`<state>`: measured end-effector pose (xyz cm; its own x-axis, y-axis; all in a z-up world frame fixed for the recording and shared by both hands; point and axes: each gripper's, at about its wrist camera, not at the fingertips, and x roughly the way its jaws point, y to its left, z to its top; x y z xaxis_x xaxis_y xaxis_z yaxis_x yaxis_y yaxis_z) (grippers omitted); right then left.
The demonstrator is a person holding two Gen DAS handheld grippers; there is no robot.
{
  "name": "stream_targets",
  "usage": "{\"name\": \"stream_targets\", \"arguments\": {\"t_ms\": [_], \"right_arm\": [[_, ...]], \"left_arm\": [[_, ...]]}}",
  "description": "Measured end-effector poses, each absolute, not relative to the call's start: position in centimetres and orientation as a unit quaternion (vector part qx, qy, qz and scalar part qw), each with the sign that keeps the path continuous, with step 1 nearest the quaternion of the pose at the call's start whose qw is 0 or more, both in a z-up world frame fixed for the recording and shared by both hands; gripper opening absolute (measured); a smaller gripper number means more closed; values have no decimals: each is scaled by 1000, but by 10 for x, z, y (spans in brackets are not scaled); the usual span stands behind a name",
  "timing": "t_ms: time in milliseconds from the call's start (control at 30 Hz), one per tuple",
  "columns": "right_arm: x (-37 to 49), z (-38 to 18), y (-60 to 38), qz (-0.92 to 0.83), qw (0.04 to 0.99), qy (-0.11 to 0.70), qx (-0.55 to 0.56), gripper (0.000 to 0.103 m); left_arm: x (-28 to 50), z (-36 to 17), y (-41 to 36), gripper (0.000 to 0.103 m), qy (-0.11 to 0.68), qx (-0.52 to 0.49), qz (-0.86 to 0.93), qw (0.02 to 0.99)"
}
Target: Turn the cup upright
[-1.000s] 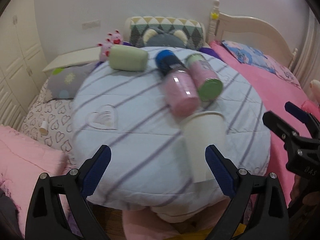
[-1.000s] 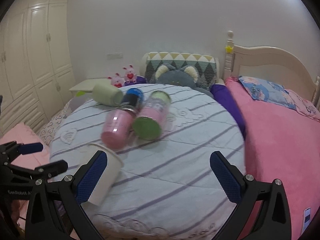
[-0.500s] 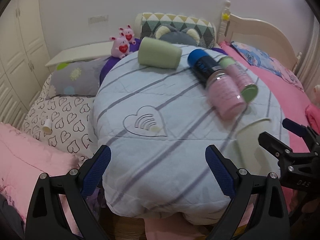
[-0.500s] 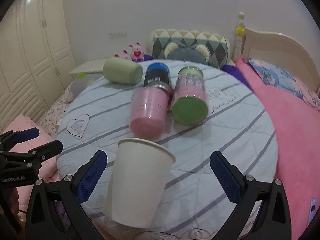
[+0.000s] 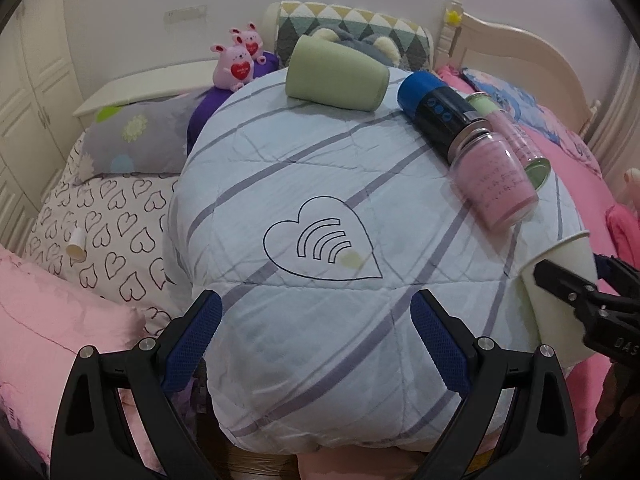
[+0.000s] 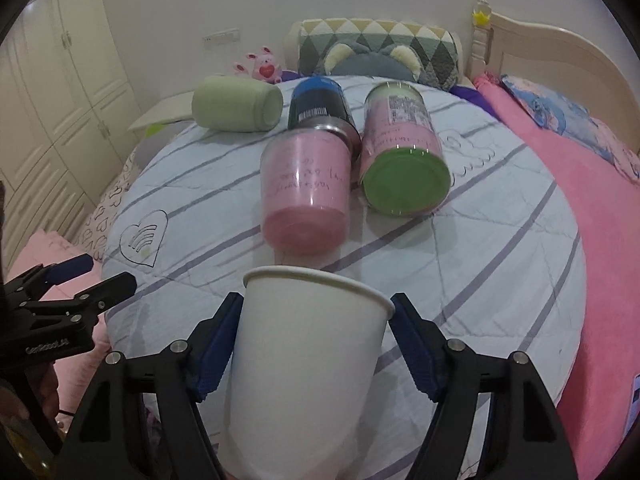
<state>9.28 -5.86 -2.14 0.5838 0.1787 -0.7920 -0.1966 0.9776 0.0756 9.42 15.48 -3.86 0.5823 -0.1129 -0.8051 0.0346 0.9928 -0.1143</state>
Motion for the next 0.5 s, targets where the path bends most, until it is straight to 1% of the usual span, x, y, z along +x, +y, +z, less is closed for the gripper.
{"name": "stream_targets", "arguments": {"t_ms": [167, 267, 400, 500], "right_arm": [[93, -5, -64, 98, 905, 413, -21, 75], [94, 7, -75, 98, 919, 380, -20, 75], [101, 12, -86, 90, 934, 344, -31, 75], [104, 6, -95, 100, 938, 332, -19, 76]], "left_arm": [[95, -40, 157, 97, 457, -52, -36, 887], [93, -35, 154, 97, 451, -50, -32, 891], [93, -31, 149, 97, 448, -50, -27, 892], [93, -30, 142, 97, 450, -47, -22, 892]]}}
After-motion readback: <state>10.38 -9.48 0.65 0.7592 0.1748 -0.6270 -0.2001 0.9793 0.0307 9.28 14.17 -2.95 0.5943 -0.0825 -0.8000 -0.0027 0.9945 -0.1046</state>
